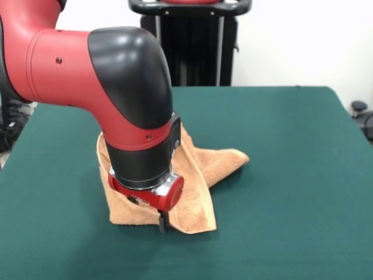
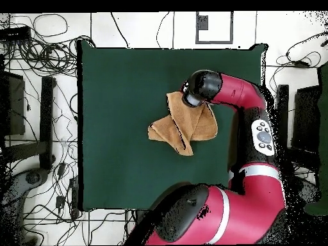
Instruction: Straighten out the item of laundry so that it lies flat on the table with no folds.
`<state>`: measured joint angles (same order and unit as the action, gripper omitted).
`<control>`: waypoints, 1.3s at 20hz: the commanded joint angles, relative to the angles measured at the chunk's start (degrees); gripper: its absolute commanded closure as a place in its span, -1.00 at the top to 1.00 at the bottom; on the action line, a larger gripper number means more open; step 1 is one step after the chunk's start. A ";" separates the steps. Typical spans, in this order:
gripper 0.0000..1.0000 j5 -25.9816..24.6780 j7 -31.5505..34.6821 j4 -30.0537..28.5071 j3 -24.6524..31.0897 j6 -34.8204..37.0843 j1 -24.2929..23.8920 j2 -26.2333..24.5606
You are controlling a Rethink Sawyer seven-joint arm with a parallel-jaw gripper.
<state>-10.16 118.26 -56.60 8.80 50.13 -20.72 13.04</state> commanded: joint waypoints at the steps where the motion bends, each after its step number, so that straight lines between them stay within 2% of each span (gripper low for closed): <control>1: 1.00 0.96 -6.25 -2.63 5.68 5.28 1.69 4.22; 8: 1.00 3.49 -3.93 -6.38 5.18 11.78 2.18 10.05; 15: 1.00 4.32 -3.92 -9.18 5.02 13.77 2.09 13.65; 26: 1.00 4.49 -4.30 -9.49 4.72 14.28 2.27 14.27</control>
<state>-6.48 118.26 -57.73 8.79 58.88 -20.51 28.42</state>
